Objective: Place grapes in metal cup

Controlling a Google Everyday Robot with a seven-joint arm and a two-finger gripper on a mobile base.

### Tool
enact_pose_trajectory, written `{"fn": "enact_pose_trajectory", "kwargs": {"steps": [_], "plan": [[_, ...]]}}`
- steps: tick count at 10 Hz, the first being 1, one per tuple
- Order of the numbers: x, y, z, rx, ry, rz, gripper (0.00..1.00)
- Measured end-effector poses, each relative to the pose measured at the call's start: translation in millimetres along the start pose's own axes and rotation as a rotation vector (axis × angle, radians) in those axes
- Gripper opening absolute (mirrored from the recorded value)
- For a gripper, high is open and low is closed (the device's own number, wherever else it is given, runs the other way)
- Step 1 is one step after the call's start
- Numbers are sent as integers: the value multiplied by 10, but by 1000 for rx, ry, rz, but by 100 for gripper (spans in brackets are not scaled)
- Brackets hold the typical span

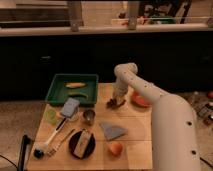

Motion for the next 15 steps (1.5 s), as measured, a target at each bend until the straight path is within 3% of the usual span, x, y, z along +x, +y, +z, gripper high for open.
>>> {"fn": "enact_pose_trajectory", "kwargs": {"steps": [8, 15], "plan": [[-190, -214, -507, 18, 31, -109, 0], [-92, -220, -947, 67, 43, -170, 0]]}}
